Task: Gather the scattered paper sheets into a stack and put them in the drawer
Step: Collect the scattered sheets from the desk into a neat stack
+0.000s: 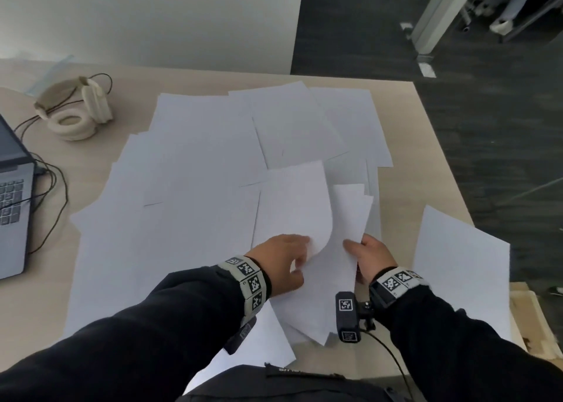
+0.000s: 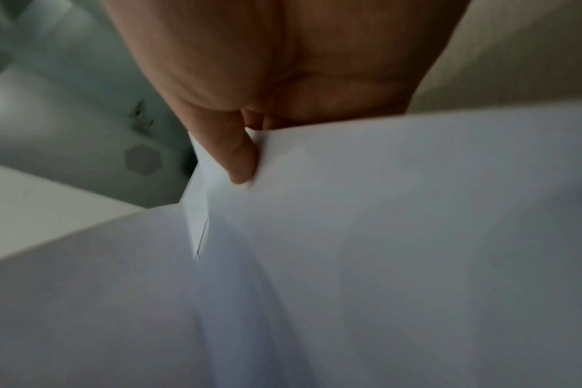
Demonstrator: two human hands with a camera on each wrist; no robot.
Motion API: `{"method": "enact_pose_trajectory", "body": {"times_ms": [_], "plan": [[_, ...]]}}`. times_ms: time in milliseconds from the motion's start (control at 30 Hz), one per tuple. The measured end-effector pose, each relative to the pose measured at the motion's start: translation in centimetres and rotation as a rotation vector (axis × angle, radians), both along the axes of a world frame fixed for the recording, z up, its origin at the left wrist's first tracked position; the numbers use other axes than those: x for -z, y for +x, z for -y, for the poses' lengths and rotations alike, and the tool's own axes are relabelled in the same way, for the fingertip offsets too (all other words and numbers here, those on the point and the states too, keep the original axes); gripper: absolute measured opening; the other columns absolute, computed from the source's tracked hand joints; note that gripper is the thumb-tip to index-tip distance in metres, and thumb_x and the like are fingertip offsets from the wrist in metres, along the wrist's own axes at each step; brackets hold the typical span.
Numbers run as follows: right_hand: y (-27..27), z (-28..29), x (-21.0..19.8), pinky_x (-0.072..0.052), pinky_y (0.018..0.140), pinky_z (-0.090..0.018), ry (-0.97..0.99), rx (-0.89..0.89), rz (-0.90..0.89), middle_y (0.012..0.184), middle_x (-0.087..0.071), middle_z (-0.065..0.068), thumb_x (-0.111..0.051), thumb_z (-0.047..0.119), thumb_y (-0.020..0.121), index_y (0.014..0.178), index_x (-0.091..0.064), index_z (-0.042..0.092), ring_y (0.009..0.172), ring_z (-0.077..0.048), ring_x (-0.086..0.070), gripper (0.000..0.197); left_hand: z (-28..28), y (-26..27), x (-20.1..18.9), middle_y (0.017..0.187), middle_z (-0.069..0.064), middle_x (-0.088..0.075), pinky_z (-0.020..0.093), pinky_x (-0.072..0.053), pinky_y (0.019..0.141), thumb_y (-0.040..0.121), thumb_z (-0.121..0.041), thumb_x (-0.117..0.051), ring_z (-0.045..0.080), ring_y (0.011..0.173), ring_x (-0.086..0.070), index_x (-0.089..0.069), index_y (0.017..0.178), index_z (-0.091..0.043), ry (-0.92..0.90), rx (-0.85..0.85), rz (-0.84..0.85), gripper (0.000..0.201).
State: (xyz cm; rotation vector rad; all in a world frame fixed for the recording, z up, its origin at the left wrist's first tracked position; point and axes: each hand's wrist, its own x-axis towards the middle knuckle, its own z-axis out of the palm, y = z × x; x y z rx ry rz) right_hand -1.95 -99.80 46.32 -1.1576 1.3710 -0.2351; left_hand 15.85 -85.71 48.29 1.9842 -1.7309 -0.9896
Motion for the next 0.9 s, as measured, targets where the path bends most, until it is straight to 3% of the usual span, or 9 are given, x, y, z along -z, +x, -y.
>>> {"method": "enact_pose_trajectory", "body": {"times_ms": [133, 200, 267, 333, 467, 567, 633, 733, 900], "plan": [[0.6, 1.1, 0.1, -0.054, 0.087, -0.057, 0.156, 0.032, 0.016, 0.096, -0.075, -0.009, -0.060, 0.048, 0.088, 0.101, -0.068, 0.015, 0.091, -0.034, -0.071, 0.037, -0.4, -1.9, 0.8, 0.153, -0.011, -0.040, 0.020, -0.023, 0.110, 0.086, -0.031, -0.065, 0.010, 0.140, -0.035, -0.060, 0.098, -0.024, 0.092, 0.150, -0.003, 0.015], [1.2, 0.6, 0.1, -0.056, 0.085, -0.053, 0.141, -0.061, 0.022, 0.099, -0.076, -0.007, -0.062, 0.043, 0.090, 0.103, -0.067, 0.019, 0.091, -0.031, -0.071, 0.027, -0.7, -2.3, 1.0, 0.156, -0.013, -0.033, 0.024, -0.020, 0.115, 0.084, -0.044, -0.068, 0.009, 0.143, -0.029, -0.060, 0.113, -0.028, 0.175, 0.168, -0.024, 0.034], [1.4, 0.1, 0.5, -0.056, 0.087, -0.051, 0.010, -0.197, -0.054, 0.104, -0.073, -0.008, -0.066, 0.023, 0.090, 0.098, -0.065, 0.021, 0.092, -0.028, -0.070, 0.008, -1.3, -1.6, 1.0, 0.158, -0.016, -0.028, 0.027, -0.016, 0.118, 0.080, -0.054, -0.071, 0.006, 0.146, -0.020, -0.054, 0.127, -0.035, 0.237, 0.122, -0.061, 0.054], [1.4, -0.1, 0.9, -0.055, 0.088, -0.045, -0.080, -0.269, -0.133, 0.104, -0.071, -0.006, -0.065, 0.014, 0.088, 0.092, -0.062, 0.024, 0.091, -0.025, -0.068, 0.012, -2.5, 0.0, 1.0, 0.158, -0.019, -0.025, 0.030, -0.014, 0.120, 0.074, -0.061, -0.073, 0.004, 0.147, -0.015, -0.050, 0.131, -0.041, 0.238, 0.001, -0.087, 0.065], [1.8, 0.5, 0.9, -0.049, 0.066, -0.027, -0.119, -0.282, -0.139, 0.100, -0.068, -0.007, -0.061, 0.007, 0.090, 0.103, -0.062, 0.014, 0.080, -0.017, -0.064, 0.015, -6.3, 5.4, 1.7, 0.161, -0.020, -0.008, 0.046, -0.016, 0.120, 0.068, -0.073, -0.067, 0.008, 0.150, -0.003, -0.038, 0.138, -0.048, 0.243, -0.360, 0.095, 0.080], [2.3, 0.6, 1.0, -0.048, 0.067, -0.026, -0.108, -0.286, -0.108, 0.099, -0.066, -0.006, -0.059, 0.004, 0.091, 0.105, -0.060, 0.015, 0.080, -0.015, -0.063, 0.018, -9.5, 9.2, 2.0, 0.163, -0.011, 0.003, 0.052, -0.023, 0.116, 0.074, -0.063, -0.068, 0.019, 0.151, -0.001, -0.026, 0.146, -0.044, 0.338, -0.718, 0.249, 0.085], [2.8, 0.5, 1.2, -0.049, 0.073, -0.029, -0.103, -0.280, -0.100, 0.101, -0.067, -0.007, -0.059, 0.004, 0.091, 0.104, -0.060, 0.016, 0.084, -0.019, -0.064, 0.018, -11.3, 10.7, 2.0, 0.163, -0.006, 0.002, 0.055, -0.027, 0.113, 0.075, -0.055, -0.071, 0.024, 0.149, -0.005, -0.023, 0.148, -0.040, 0.392, -0.939, 0.235, 0.088], [3.4, 0.0, 1.4, -0.048, 0.068, -0.027, -0.100, -0.273, -0.084, 0.097, -0.067, -0.004, -0.059, 0.004, 0.092, 0.105, -0.060, 0.014, 0.082, -0.015, -0.063, 0.017, -12.9, 11.4, 2.4, 0.160, 0.003, -0.012, 0.049, -0.026, 0.115, 0.077, -0.045, -0.074, 0.035, 0.144, -0.019, -0.029, 0.148, -0.033, 0.387, -1.194, 0.124, 0.085], [4.6, -0.8, 1.6, -0.044, 0.062, -0.023, -0.113, -0.292, -0.089, 0.091, -0.065, 0.001, -0.058, 0.004, 0.093, 0.105, -0.061, 0.014, 0.079, -0.010, -0.061, 0.016, -14.1, 11.3, 3.2, 0.151, 0.010, -0.027, 0.046, -0.042, 0.103, 0.077, -0.037, -0.073, 0.039, 0.124, -0.046, -0.036, 0.144, -0.028, 0.361, -1.362, 0.011, 0.077]]}}
